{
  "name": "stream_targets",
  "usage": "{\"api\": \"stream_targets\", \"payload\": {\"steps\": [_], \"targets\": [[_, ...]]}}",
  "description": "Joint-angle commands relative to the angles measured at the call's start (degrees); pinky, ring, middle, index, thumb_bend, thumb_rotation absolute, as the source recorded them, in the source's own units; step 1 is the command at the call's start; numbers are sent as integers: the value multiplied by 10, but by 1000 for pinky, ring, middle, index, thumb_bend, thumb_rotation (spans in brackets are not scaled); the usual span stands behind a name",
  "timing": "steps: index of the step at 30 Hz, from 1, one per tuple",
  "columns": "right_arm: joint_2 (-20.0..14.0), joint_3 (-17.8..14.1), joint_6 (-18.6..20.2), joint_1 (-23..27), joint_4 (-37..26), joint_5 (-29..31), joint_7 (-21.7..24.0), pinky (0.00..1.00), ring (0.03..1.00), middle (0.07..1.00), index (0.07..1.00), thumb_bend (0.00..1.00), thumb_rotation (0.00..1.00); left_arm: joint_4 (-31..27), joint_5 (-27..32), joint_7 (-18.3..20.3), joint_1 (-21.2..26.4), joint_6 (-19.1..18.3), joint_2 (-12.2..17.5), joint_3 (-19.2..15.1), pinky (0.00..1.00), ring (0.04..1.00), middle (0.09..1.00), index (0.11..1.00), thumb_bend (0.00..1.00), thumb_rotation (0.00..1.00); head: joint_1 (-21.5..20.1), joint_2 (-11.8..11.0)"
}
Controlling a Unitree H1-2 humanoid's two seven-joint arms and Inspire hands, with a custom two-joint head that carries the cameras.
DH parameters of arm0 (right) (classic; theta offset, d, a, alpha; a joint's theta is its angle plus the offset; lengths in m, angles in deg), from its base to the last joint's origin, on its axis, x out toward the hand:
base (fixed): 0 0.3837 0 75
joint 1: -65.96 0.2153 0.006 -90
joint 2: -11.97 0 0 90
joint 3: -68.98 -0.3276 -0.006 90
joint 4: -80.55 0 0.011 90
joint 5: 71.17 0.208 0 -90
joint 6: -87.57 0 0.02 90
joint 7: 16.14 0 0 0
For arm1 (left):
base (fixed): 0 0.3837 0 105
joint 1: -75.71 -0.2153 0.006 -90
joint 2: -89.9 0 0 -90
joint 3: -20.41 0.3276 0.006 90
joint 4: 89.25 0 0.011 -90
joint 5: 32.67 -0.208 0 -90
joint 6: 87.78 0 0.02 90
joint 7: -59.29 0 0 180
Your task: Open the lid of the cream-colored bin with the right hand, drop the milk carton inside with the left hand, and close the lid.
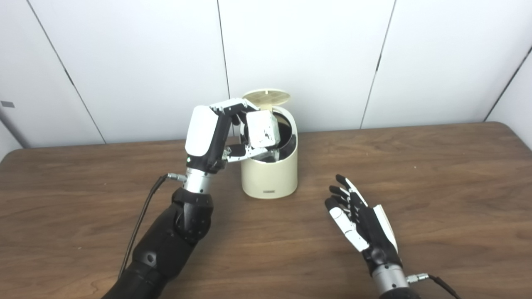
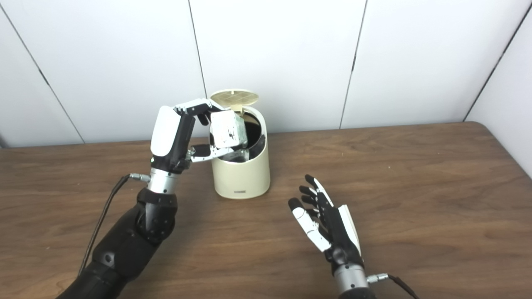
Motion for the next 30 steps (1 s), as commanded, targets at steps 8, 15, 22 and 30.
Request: {"api": "stream_targets", "payload": {"steps": [8, 15, 22, 30], "targets": [[6, -5, -1, 5, -26, 9, 3, 725, 834, 850, 931, 485, 828, -59, 0, 101, 9, -24, -14, -50, 344, 372, 494, 551, 494, 0, 1, 6], [6, -9, -3, 5, -26, 16, 7, 731, 830, 840, 929, 490, 830, -73, 5, 162, 5, -43, -19, -72, 385, 442, 598, 655, 1000, 117, 3, 6], [5, -11, -6, 7, -24, 19, 8, 728, 827, 835, 928, 498, 832, -85, 1, 184, -1, -42, -26, -90, 387, 440, 599, 656, 1000, 129, 6, 7], [0, -9, -4, 6, -27, 18, 11, 723, 821, 832, 929, 493, 841, -82, -17, 167, 1, -27, -32, -100, 369, 426, 584, 643, 1000, 136, 9, 9]]}}
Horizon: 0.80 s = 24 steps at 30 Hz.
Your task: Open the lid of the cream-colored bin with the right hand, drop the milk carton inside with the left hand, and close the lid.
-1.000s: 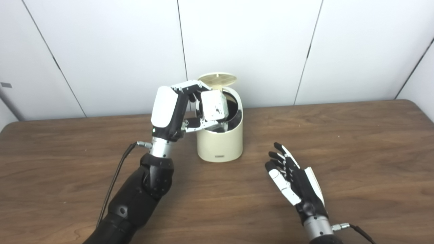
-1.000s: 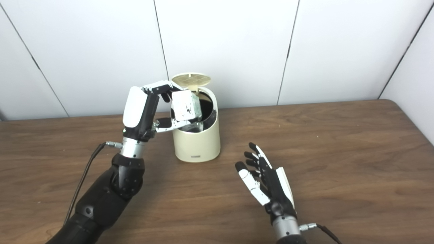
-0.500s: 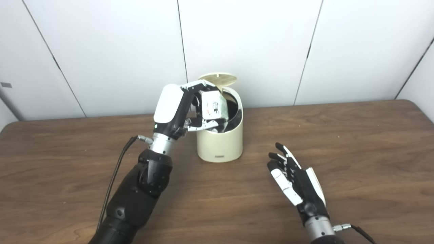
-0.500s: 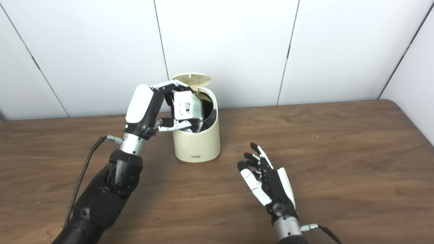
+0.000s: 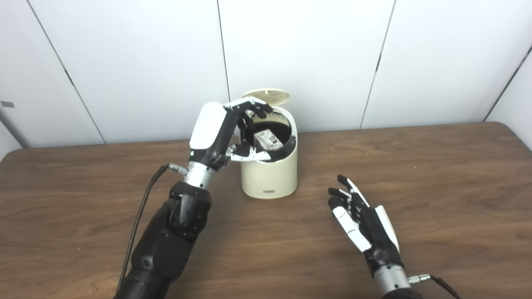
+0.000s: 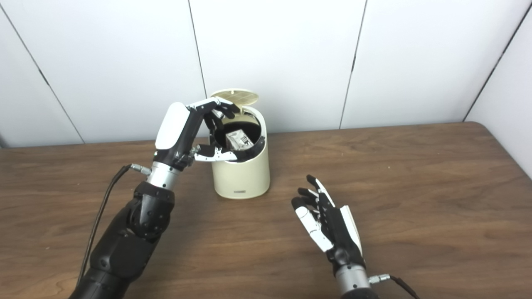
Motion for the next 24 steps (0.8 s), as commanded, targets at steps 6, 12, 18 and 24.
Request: {"api": "stream_targets", "payload": {"steps": [6, 12, 18, 24], "targets": [[0, -7, -13, 10, -21, 10, 0, 726, 814, 825, 932, 491, 833, -13, -10, -67, 16, 55, -7, -14, 365, 418, 500, 493, 508, 2, 3, 3], [-4, -15, -16, 19, -18, 14, -2, 710, 807, 831, 941, 475, 816, -53, 22, -81, -7, 56, -6, -22, 384, 457, 499, 456, 479, 0, 7, 4], [-12, -29, -27, 46, -12, 27, -1, 743, 839, 853, 917, 470, 795, -157, 57, -30, -66, -17, -27, -63, 359, 447, 507, 476, 478, 0, 11, 5], [-44, -26, -43, 115, 7, 1, 0, 751, 861, 881, 886, 481, 808, -267, 123, 52, -141, -148, -43, -97, 361, 467, 509, 500, 507, 0, 15, 5]]}}
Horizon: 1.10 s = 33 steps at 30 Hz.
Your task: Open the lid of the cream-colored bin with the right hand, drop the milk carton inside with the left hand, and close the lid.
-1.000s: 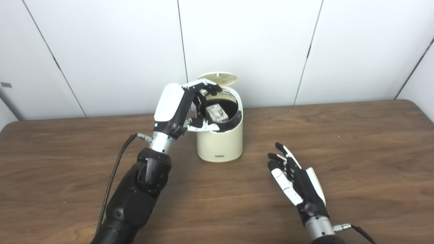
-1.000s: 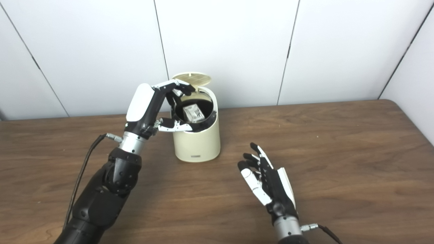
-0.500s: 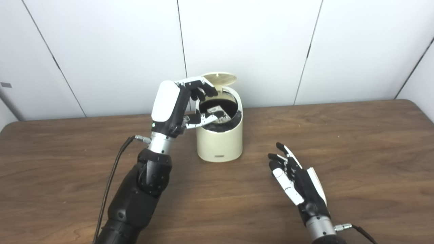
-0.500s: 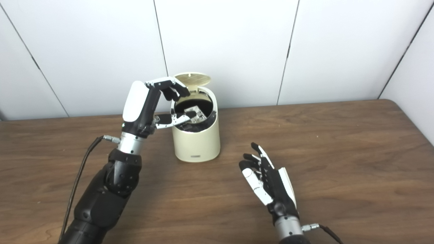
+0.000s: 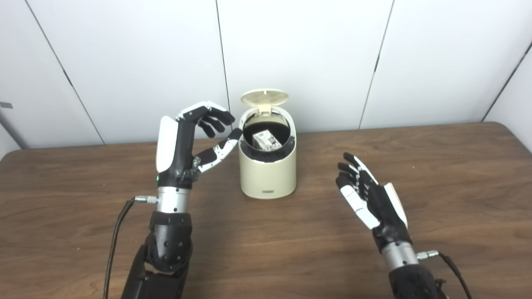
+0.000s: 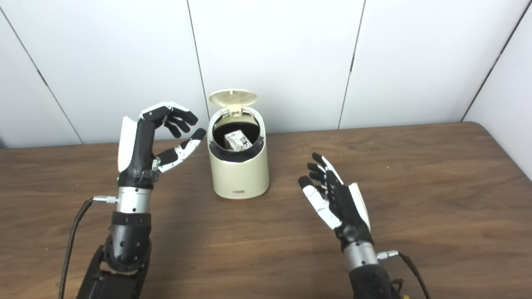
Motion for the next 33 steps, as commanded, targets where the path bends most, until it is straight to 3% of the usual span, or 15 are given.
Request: {"api": "stream_targets", "payload": {"steps": [1, 3, 5, 7, 10, 13, 19, 25, 28, 33], "targets": [[-9, 2, -20, 49, -9, -18, -1, 750, 861, 882, 881, 484, 810, -44, 21, 19, -7, -30, -5, -9, 374, 490, 508, 494, 512, 0, -1, 0], [-17, 11, 8, 80, -13, -48, 4, 750, 849, 879, 873, 503, 826, -62, 19, 23, -30, -46, -7, -13, 393, 509, 595, 496, 506, 62, 0, -1], [-23, 16, 13, 109, -8, -61, 6, 720, 819, 864, 868, 499, 800, -78, 18, 29, -52, -63, -9, -17, 433, 544, 631, 497, 501, 81, 1, -2], [-26, 22, 23, 140, -4, -72, 12, 733, 821, 869, 863, 496, 789, -89, 32, 38, -75, -80, -12, -22, 501, 618, 700, 679, 549, 415, 2, -2], [-36, 41, 21, 180, 6, -104, 18, 738, 830, 877, 851, 493, 799, -106, 50, 49, -107, -112, -21, -29, 642, 715, 782, 808, 572, 665, 3, -3], [-45, 55, 13, 214, 25, -127, 23, 832, 894, 908, 847, 495, 805, -108, 72, 58, -131, -119, -25, -35, 781, 802, 852, 893, 571, 797, 3, -5], [-60, 81, -2, 281, 78, -161, 31, 874, 975, 963, 865, 519, 814, -117, 87, 66, -167, -138, -27, -40, 797, 864, 902, 925, 553, 890, 5, -6], [-69, 110, 12, 327, 118, -199, 48, 852, 974, 972, 863, 537, 809, -110, 120, 69, -185, -121, -37, -48, 838, 894, 918, 931, 549, 878, 5, -7], [-69, 121, 19, 341, 131, -213, 59, 932, 998, 989, 843, 562, 815, -108, 129, 70, -186, -118, -40, -49, 843, 891, 917, 932, 565, 863, 6, -6], [-68, 134, 18, 350, 145, -232, 69, 955, 1000, 1000, 787, 560, 789, -108, 124, 66, -187, -119, -43, -48, 849, 883, 906, 927, 569, 873, 5, -5]]}}
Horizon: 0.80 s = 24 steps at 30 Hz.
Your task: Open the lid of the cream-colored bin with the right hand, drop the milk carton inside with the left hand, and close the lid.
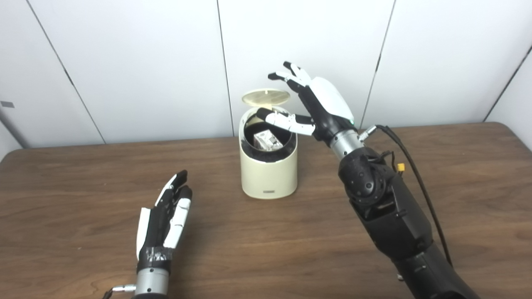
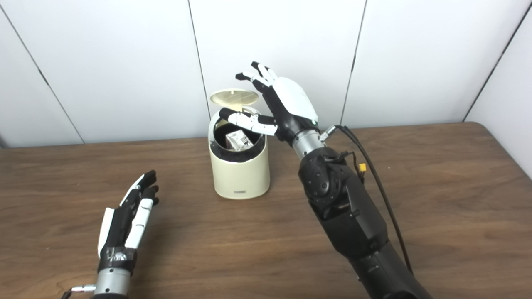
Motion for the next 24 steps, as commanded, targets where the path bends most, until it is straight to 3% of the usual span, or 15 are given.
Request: {"api": "stream_targets", "payload": {"steps": [1, 13, 24], "targets": [[0, 2, -10, 30, -8, -13, -1, 957, 1000, 1000, 780, 558, 784, -15, -3, -6, 12, 18, -4, 0, 849, 882, 904, 926, 570, 875, 0, 1], [-9, 6, -13, -9, -57, -43, 5, 999, 1000, 987, 637, 513, 780, -17, -14, -7, 17, 12, -5, 4, 822, 857, 892, 907, 536, 852, -1, 8], [-14, 19, -23, -32, -80, -93, 14, 973, 1000, 957, 644, 503, 707, -23, -11, -6, 16, 6, -8, 3, 828, 869, 896, 906, 554, 840, 4, 17]]}}
